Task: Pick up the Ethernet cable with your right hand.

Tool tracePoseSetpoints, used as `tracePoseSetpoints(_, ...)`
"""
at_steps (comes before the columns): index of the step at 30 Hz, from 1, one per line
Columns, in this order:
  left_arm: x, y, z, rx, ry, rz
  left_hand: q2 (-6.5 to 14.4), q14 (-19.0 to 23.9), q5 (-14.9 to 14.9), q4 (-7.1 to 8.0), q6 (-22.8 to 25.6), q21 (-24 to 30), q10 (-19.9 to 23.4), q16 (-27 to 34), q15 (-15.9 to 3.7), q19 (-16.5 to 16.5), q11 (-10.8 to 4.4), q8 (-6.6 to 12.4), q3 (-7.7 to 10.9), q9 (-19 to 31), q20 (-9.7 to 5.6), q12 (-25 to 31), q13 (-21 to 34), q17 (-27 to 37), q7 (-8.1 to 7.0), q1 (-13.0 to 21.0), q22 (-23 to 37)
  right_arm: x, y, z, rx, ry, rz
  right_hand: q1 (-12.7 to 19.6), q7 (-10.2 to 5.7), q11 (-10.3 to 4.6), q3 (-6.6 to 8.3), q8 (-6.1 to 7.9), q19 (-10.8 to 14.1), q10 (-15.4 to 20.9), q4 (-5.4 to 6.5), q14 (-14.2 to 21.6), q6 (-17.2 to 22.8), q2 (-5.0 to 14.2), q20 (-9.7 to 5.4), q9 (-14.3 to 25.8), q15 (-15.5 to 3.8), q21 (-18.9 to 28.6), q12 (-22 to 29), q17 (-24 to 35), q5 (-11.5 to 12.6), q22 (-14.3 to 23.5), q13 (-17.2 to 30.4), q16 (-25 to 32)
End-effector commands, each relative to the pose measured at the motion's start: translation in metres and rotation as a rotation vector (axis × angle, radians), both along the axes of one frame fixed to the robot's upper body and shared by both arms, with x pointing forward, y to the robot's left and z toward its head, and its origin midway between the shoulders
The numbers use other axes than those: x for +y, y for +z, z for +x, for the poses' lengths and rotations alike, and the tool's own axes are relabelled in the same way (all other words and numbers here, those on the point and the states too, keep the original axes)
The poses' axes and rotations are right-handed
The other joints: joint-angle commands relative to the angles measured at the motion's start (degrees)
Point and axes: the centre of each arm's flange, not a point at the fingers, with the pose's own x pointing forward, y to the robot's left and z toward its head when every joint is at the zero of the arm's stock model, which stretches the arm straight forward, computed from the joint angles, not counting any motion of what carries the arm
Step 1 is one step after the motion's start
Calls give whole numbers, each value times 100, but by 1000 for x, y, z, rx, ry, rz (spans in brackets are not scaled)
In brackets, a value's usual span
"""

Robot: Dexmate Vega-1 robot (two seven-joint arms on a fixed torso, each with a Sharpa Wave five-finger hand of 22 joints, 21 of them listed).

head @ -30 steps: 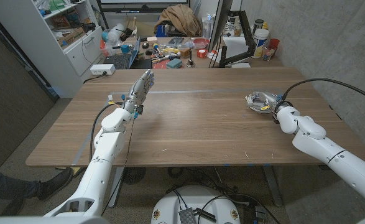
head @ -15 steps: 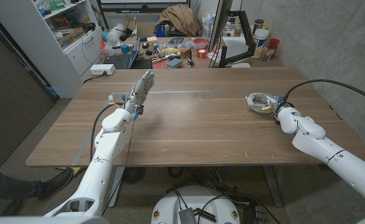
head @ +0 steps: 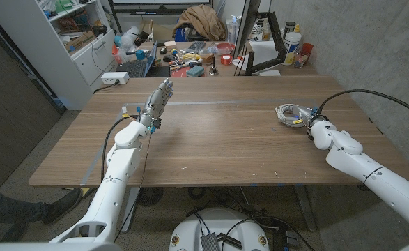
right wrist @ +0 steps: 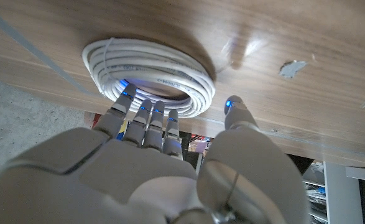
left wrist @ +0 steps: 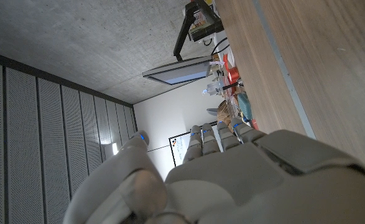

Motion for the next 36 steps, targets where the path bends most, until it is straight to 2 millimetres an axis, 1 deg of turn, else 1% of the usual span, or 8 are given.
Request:
tracePoseSetpoints(1,-1,-2,2,7,-1,-2,13,-23,12,-5,60,44,27,22,23,-54,-23,13,-23,19,-114,17,18,19,9,32,33,-1,-7,2,0,-15,0,83,-35,21,30,54,77,61,6,73,70,-17,17,10,-22,-6,47,12,46,13,15,28)
tracePoseSetpoints(12,-2,-1,2,9,-1,1,18,-20,12,-5,53,44,30,24,23,-59,-13,9,-31,19,-107,18,19,19,2,34,33,-1,-15,4,-1,-24,-9,160,-66,-12,46,87,181,171,-2,171,173,-30,32,11,-78,-8,86,11,72,14,16,49)
tracePoseSetpoints(17,-2,-2,2,12,-1,0,19,-18,12,-6,65,45,27,25,25,-59,-29,14,-35,20,-106,17,19,19,12,35,33,-2,-17,3,-15,-29,-15,230,-51,-45,63,120,396,275,-3,302,294,-37,-51,12,-122,37,120,13,97,20,17,75)
tracePoseSetpoints(24,-3,-3,2,12,-3,-1,21,-25,12,-6,66,44,24,22,24,-63,-28,13,-40,20,-107,15,19,19,6,35,34,-5,-19,2,-46,-28,-12,443,-70,-157,132,210,1040,571,20,821,708,14,-337,21,-317,184,202,39,149,50,24,170)
tracePoseSetpoints(27,-3,-4,2,12,-2,-2,22,-31,12,-6,65,43,27,20,20,-66,-10,12,-43,20,-105,16,19,19,8,36,34,-5,-19,1,-63,-28,-15,664,-125,-241,227,226,1338,730,-5,1139,871,105,-435,30,-444,252,241,51,158,64,31,218)
tracePoseSetpoints(29,-3,-5,1,13,-3,-4,23,-27,12,-6,65,43,29,22,22,-66,-19,12,-44,20,-106,17,19,19,3,36,34,-5,-19,1,-74,-26,-18,799,-147,-223,280,243,1636,868,-12,1373,1004,152,-582,37,-492,338,275,64,152,75,37,254)
tracePoseSetpoints(30,-3,-5,1,13,-2,-4,23,-28,13,-6,68,44,29,22,22,-66,-22,13,-44,20,-105,17,19,19,5,36,34,-5,-19,1,-76,-27,-20,860,-165,-223,306,263,1731,927,-16,1480,1089,175,-689,40,-525,365,291,71,150,78,40,276)
tracePoseSetpoints(36,-3,-7,0,13,0,-9,26,-27,13,-6,87,43,15,22,28,-70,-15,19,-49,20,-102,12,19,19,9,37,34,-4,-20,1,-85,-33,-33,1274,-305,-363,473,340,2202,1282,-58,1917,1471,333,-906,56,-701,510,388,108,101,97,53,341)
